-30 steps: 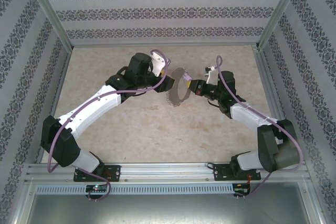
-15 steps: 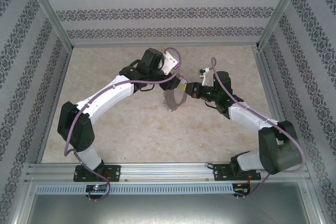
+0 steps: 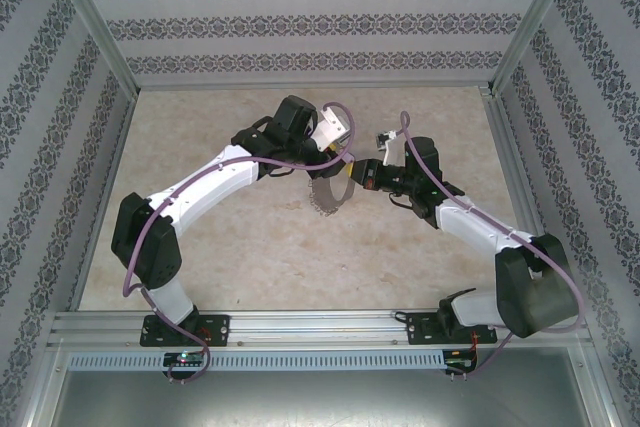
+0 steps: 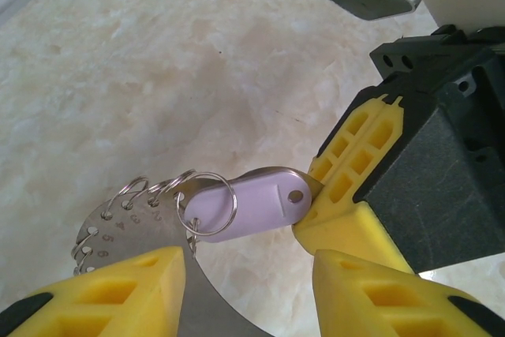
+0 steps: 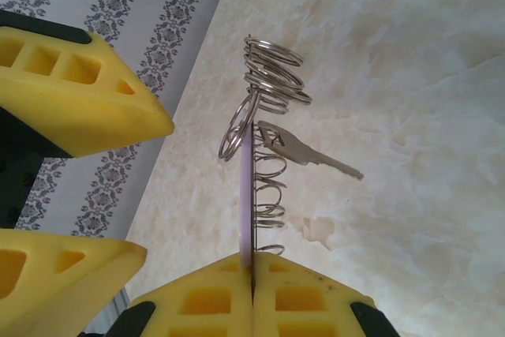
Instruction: Put the keys on the keyring
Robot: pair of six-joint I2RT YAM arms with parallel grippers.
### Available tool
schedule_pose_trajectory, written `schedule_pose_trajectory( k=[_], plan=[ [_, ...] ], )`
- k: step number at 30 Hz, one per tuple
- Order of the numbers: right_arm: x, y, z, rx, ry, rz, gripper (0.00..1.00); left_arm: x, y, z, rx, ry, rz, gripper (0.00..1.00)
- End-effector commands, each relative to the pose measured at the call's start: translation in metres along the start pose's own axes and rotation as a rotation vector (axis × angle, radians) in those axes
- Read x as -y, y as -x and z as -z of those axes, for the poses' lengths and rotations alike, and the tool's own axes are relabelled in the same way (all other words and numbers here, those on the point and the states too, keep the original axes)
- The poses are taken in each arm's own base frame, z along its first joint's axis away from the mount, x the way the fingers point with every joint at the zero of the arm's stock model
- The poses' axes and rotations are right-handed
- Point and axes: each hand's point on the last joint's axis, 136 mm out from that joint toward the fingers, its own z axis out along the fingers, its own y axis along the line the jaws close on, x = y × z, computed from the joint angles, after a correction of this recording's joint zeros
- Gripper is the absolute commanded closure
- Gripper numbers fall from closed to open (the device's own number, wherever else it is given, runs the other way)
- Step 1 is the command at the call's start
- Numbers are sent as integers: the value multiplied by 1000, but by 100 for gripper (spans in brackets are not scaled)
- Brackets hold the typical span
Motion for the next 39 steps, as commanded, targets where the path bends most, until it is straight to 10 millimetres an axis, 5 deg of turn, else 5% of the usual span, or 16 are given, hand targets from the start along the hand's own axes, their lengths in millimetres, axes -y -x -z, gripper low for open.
schedule_pose_trajectory(
  k=[1,15,27,34,39],
  plan=[
    [-22,10,4,32,44,71,100,8,-3,-11,-2,-38,-36,54],
    [-27,6,3,21,48,77,100,0,-2,-23,4,-9,-38,59],
    [-24,-6,10,13,27,74,100,-3,7,-19,39,12,-56,100],
    [-23,-6,11,16,22,75,100,5,11,-13,65,-22,-70,100],
    [-23,-5,11,18,22,77,100,13,14,-4,102,-46,-81,61]
  ],
)
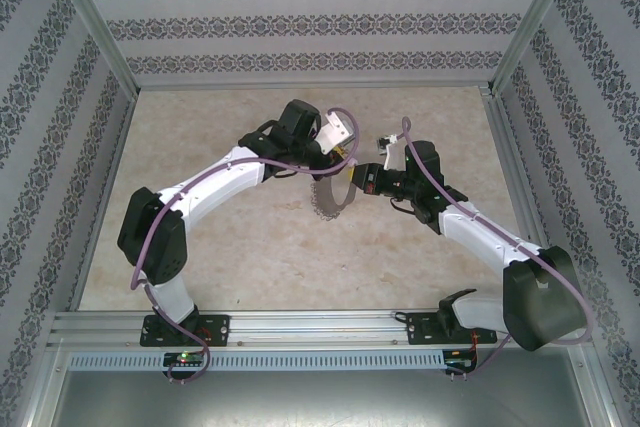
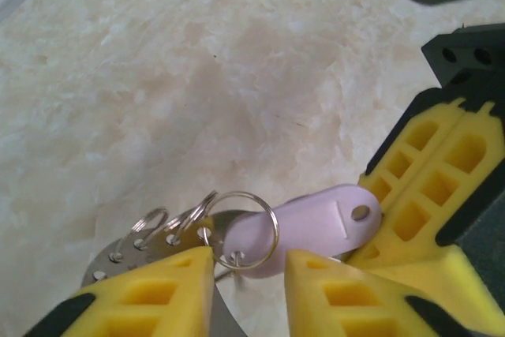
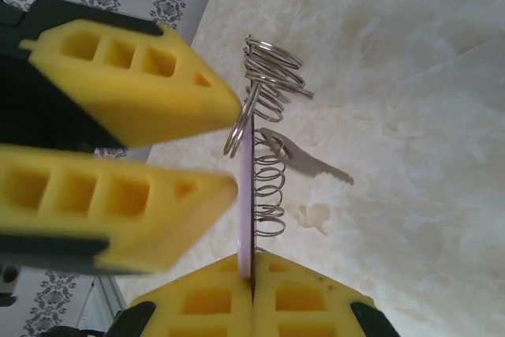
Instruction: Put the keys on the keyring
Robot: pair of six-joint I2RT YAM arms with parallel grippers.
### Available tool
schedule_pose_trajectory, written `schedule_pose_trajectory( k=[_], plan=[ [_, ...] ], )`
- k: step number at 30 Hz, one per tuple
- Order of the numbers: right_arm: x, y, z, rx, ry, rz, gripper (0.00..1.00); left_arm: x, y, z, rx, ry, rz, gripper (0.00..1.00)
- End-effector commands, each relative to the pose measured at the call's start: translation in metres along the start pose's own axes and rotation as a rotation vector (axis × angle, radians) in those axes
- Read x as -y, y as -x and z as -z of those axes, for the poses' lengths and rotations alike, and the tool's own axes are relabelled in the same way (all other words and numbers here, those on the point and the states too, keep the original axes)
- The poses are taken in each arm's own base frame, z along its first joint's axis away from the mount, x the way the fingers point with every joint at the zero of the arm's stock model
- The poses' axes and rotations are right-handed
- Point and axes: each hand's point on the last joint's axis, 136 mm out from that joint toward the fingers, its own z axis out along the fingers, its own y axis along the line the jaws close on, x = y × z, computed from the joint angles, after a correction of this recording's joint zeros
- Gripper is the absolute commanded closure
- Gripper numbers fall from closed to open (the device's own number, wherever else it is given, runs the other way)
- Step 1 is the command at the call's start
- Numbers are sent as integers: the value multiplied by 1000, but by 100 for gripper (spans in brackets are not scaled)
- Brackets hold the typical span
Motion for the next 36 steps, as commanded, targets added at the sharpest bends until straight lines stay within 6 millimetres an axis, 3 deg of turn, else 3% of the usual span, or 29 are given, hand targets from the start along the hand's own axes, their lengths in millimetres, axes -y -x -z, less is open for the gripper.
schedule_pose_trajectory(
  k=[1,14,21,26,36],
  plan=[
    [-18,4,4,20,57,70,100,14,22,17,91,-31,-48,59],
    [-22,1,5,15,66,74,100,9,28,9,104,-25,-33,58],
    [-22,-1,7,11,64,75,100,8,29,6,105,-22,-30,78],
    [-17,-6,6,5,51,68,100,8,38,11,138,-20,-31,100],
    [-10,-9,4,0,38,57,100,13,63,23,215,-48,-26,100]
  ],
)
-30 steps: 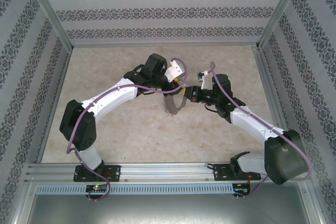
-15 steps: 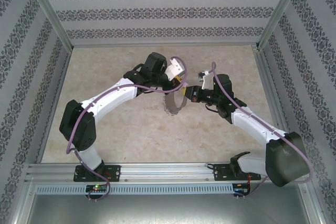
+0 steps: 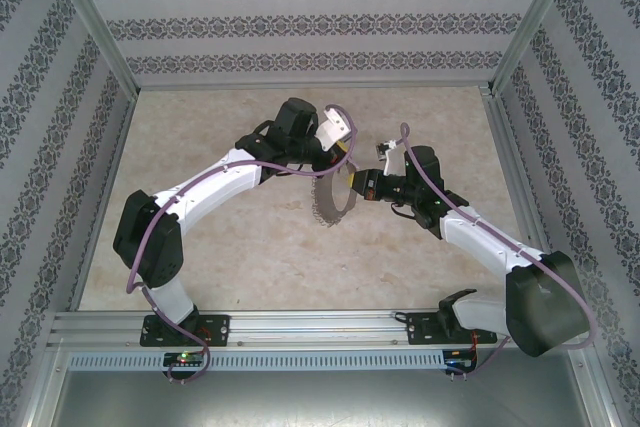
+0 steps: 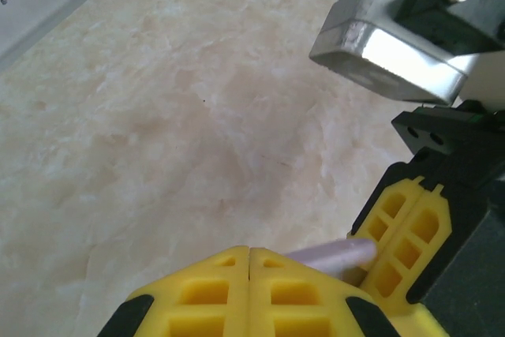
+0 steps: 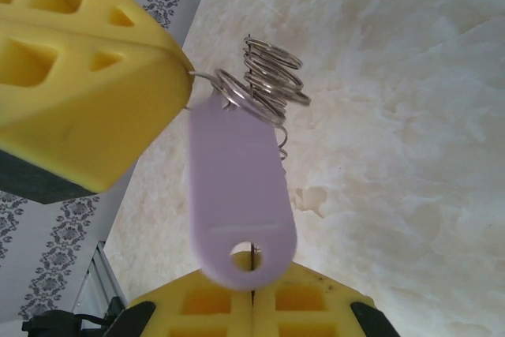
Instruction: Put the keys on the keyring
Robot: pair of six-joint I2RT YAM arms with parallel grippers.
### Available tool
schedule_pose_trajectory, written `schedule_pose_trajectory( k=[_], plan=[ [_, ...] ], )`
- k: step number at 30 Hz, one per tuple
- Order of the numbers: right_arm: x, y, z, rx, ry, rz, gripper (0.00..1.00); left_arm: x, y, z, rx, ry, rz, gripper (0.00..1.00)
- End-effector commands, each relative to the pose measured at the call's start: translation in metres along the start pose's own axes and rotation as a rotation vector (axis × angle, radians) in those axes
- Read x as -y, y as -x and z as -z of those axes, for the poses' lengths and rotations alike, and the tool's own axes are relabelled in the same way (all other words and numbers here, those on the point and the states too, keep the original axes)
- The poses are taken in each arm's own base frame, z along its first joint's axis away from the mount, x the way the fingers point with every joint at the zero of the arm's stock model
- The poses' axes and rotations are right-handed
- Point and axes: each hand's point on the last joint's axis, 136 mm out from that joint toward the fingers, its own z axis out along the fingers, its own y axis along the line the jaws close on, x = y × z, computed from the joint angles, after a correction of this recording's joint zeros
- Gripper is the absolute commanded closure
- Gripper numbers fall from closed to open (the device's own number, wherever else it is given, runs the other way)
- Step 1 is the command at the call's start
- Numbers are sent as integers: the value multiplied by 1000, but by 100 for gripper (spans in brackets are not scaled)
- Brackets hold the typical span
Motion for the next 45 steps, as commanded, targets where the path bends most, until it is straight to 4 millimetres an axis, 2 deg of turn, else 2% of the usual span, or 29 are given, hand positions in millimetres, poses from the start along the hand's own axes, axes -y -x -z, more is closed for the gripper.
schedule_pose_trajectory(
  k=[1,7,10,11,14,19,26,37,45],
  plan=[
    [-13,4,1,22,45,48,100,7,39,8,104,-20,-22,100],
    [-15,5,2,26,46,49,100,-1,46,-12,107,-29,8,100],
    [-14,4,2,26,43,47,100,-12,51,-18,107,13,28,98],
    [-13,4,2,26,42,46,100,-16,53,-16,110,33,32,89],
    [-12,4,1,26,39,49,100,-22,52,-9,115,80,54,48],
    [-10,5,0,28,37,49,100,-23,44,3,102,107,97,37],
    [-10,8,0,40,32,50,100,-26,37,21,104,146,148,31],
    [-14,22,3,77,30,63,100,-26,34,48,138,95,207,31],
    [-17,28,4,87,34,71,100,-11,23,45,106,4,281,32]
  ],
)
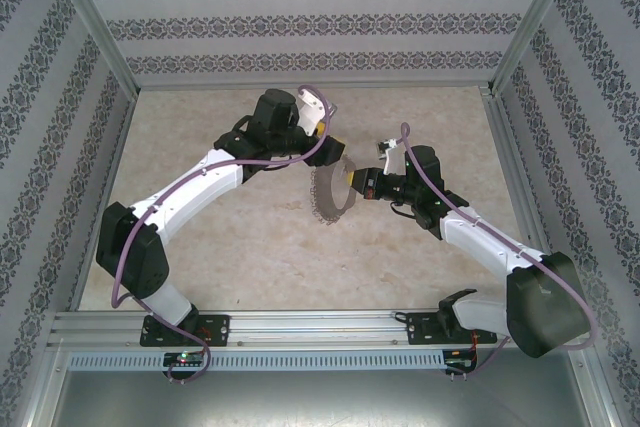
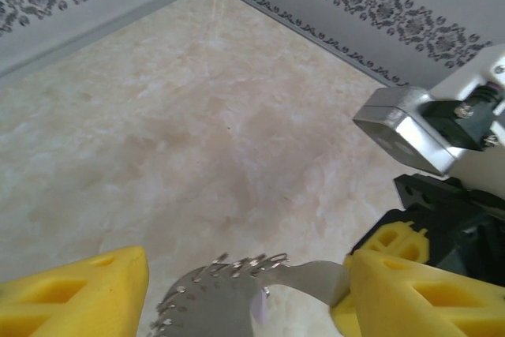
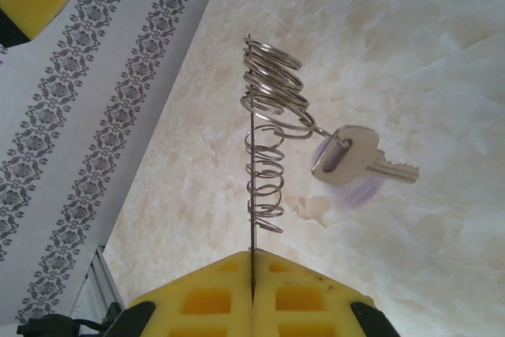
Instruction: Put the keys on the keyring
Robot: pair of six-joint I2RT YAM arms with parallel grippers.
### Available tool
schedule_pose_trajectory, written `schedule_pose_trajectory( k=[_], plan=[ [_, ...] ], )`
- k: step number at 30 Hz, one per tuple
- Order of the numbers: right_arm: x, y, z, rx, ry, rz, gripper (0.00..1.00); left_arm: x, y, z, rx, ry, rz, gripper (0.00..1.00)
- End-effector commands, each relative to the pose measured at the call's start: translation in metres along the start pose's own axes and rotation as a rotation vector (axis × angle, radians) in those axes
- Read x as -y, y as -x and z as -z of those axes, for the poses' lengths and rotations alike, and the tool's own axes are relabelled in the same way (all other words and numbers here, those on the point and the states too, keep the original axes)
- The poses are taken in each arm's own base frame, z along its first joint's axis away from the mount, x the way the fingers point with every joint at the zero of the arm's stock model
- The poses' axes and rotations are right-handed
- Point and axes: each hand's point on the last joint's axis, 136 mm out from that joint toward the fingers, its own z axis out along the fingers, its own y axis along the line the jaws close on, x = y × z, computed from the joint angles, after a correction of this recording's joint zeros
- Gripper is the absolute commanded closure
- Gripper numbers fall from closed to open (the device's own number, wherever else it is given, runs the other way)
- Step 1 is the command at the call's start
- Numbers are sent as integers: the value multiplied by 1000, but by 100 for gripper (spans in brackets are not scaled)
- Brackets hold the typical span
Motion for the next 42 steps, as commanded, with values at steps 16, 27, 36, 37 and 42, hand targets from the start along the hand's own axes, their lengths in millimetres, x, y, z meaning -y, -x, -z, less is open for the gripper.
schedule_pose_trajectory(
  k=[16,27,36,37,42],
  plan=[
    [-15,21,7,54,44,60,100,22,-28,-15,-147,-176,79,54],
    [7,-2,5,2,22,6,100,26,-35,-26,-140,-230,150,50],
    [47,4,5,56,-89,-59,100,20,-42,-17,-146,-171,137,48],
    [52,4,6,61,-106,-68,100,20,-43,-16,-146,-169,137,48],
    [82,3,10,121,-221,-138,100,17,-46,-13,-154,-148,132,47]
  ],
)
